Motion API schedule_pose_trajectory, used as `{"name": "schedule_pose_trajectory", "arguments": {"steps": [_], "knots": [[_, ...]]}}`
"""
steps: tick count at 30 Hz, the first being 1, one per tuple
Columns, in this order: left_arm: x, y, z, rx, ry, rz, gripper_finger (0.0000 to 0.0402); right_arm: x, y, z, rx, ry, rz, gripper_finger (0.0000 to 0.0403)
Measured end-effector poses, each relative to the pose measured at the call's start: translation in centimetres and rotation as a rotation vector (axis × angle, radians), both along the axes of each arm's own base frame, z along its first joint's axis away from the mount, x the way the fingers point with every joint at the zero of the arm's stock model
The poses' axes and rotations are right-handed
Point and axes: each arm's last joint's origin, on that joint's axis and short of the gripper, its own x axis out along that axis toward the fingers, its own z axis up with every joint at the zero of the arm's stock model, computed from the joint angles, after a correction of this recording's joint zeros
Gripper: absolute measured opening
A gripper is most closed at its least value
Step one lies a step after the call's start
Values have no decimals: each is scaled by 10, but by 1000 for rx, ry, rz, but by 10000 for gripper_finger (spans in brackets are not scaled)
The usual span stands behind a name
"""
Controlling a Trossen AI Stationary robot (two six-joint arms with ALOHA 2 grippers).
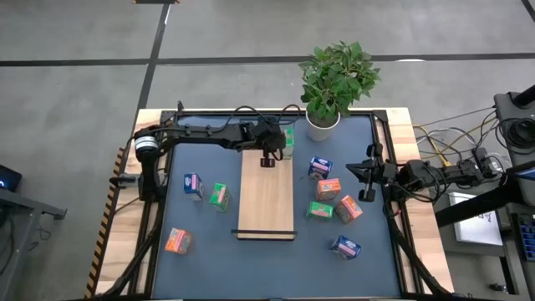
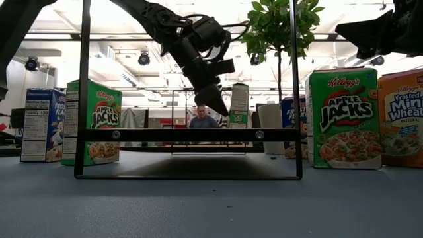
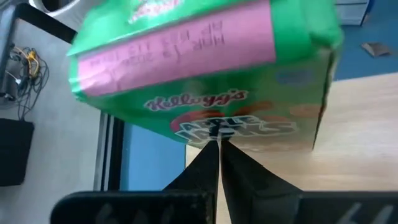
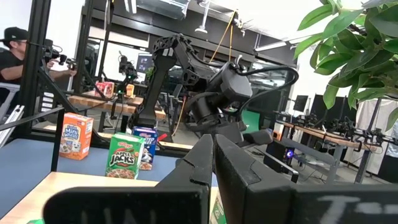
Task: Stack cereal on shelf
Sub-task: Put the top left green cereal box on the shelf, then put the top left blue cereal box on the shelf
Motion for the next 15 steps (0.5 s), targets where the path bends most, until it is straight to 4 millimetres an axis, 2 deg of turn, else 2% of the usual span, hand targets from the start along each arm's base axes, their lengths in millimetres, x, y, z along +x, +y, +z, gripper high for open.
{"name": "schedule_pose_trajectory", "arguments": {"steps": [10,12,15], "knots": [[-6,-1,1,14,56,50,0,0,0,0,-7,1,-2,9],[-13,-10,9,-16,98,84,0,0,0,0,-7,1,-2,9],[-25,-34,33,-110,162,142,0,0,0,0,-7,1,-2,9]]}}
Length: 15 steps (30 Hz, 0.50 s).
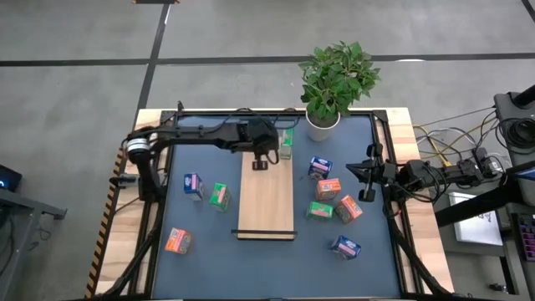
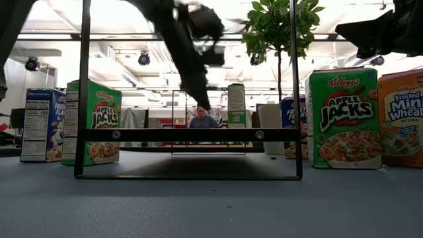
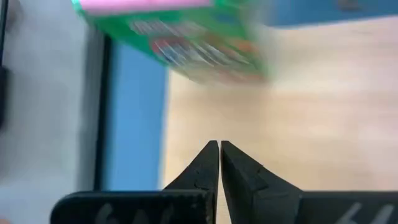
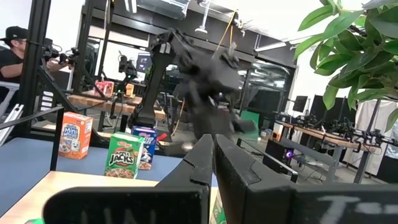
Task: Stack cereal on shelf
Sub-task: Put the top left blue cereal box on the shelf
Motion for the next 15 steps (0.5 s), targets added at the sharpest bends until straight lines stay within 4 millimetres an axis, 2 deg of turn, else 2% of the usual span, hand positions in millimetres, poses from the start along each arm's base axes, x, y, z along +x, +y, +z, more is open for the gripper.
{"name": "schedule_pose_trajectory", "arguments": {"steps": [6,9,12,15], "knots": [[-49,-63,55,-293,162,178,0,0,0,0,-9,0,-3,9],[-76,-88,72,-373,155,290,0,0,0,0,-20,-2,-5,9],[-100,-96,81,-448,81,498,10,0,0,1,-21,-3,-6,9],[-123,-96,81,-493,23,663,35,0,0,1,-22,-6,-6,9]]}}
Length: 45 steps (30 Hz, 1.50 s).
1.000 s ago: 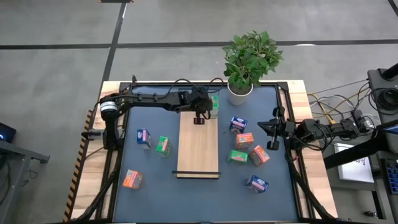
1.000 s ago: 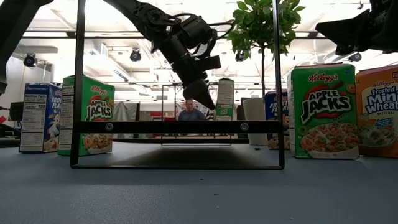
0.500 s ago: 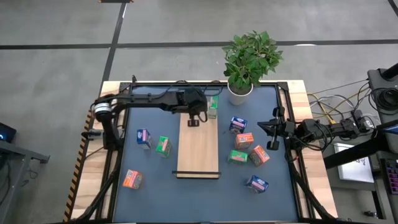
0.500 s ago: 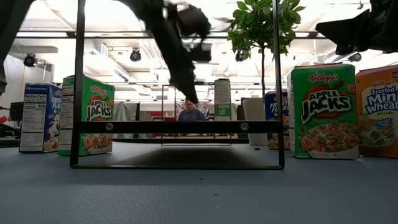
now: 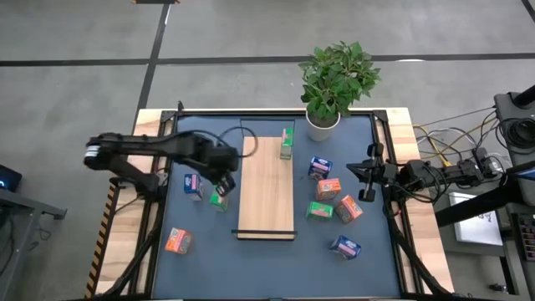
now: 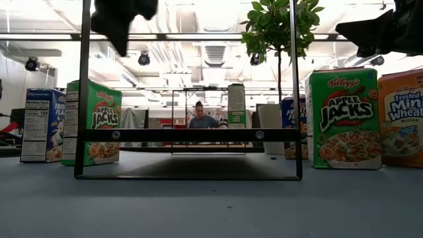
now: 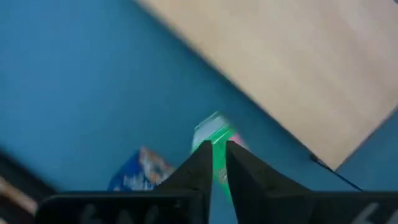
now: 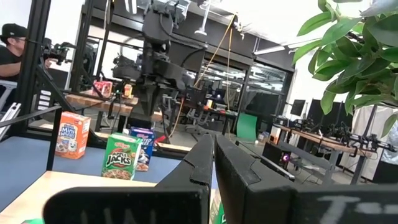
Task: Stack cereal on shelf
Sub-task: Put the top left blue cereal box on the shelf
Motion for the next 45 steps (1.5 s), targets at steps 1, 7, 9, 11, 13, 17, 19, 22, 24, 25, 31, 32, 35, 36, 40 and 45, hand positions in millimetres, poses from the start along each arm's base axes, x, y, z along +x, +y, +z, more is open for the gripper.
{"name": "schedule_pose_trajectory", "arguments": {"steps": [1,7,9,11,13,17,19,22,24,25,31,32,35,36,40,45], "knots": [[-9,0,-2,-8,-2,49,46,0,0,0,-1,0,-1,9],[-61,3,-31,-34,46,292,139,0,0,0,-2,1,0,9],[-77,3,-39,-46,45,370,175,0,0,0,-2,1,0,9],[-88,3,-48,-55,38,421,209,0,0,0,-3,1,-1,9],[-94,3,-55,-64,17,445,237,0,0,0,-3,0,-1,9],[-97,4,-62,-77,-27,448,271,0,0,1,-2,-5,-1,9],[-97,4,-63,-74,-16,450,276,0,0,1,-2,-7,-1,9],[-95,4,-66,-63,3,451,273,0,0,1,-1,-9,-1,9],[-93,4,-67,-44,12,454,269,0,0,1,-1,-9,-1,9],[-92,4,-68,-38,19,454,267,0,0,1,-1,-9,-1,9],[-92,4,-73,-15,97,459,258,0,0,1,-1,-9,-1,9],[-91,4,-72,-16,95,459,258,0,0,1,-1,-9,-1,9],[-88,4,-68,-20,79,451,258,0,0,1,-1,-10,-1,9],[-87,3,-66,-21,73,444,258,0,0,1,-1,-10,-1,9],[-86,2,-62,-23,65,442,258,0,0,1,-1,-11,-1,9],[-88,1,-66,-18,87,457,258,0,0,1,0,-10,-1,9]]}}
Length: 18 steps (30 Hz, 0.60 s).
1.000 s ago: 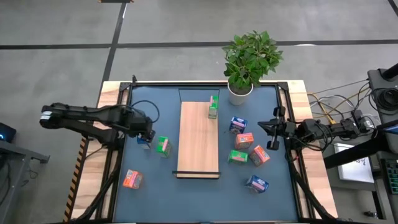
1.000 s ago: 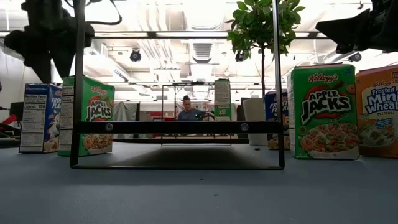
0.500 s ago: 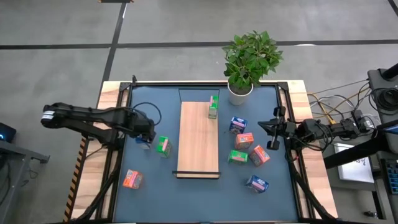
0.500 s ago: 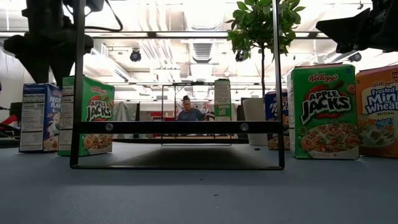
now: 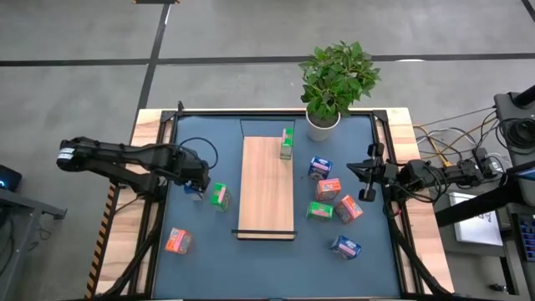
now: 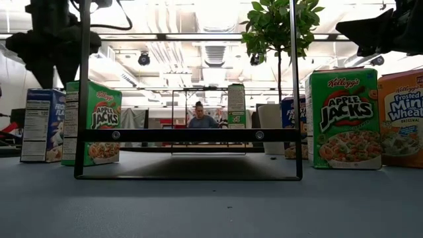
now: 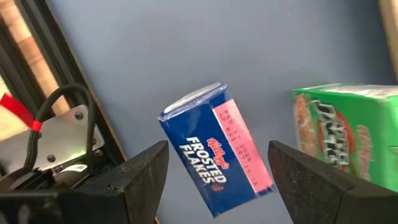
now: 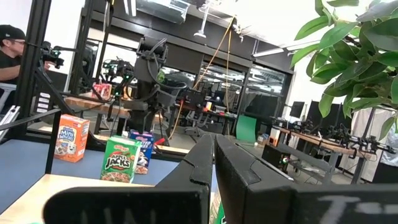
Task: Stack cereal on shelf
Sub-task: Put the top left blue cereal box on the shelf
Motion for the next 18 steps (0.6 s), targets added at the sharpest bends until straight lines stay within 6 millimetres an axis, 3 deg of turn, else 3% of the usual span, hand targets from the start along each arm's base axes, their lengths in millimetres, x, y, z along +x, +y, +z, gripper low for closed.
{"name": "schedule_pose_trajectory", "arguments": {"steps": [8,18], "knots": [[-1,-7,-9,15,13,3,254,0,0,0,0,0,0,9],[10,-15,-21,34,75,-19,186,0,0,0,0,0,0,9]]}}
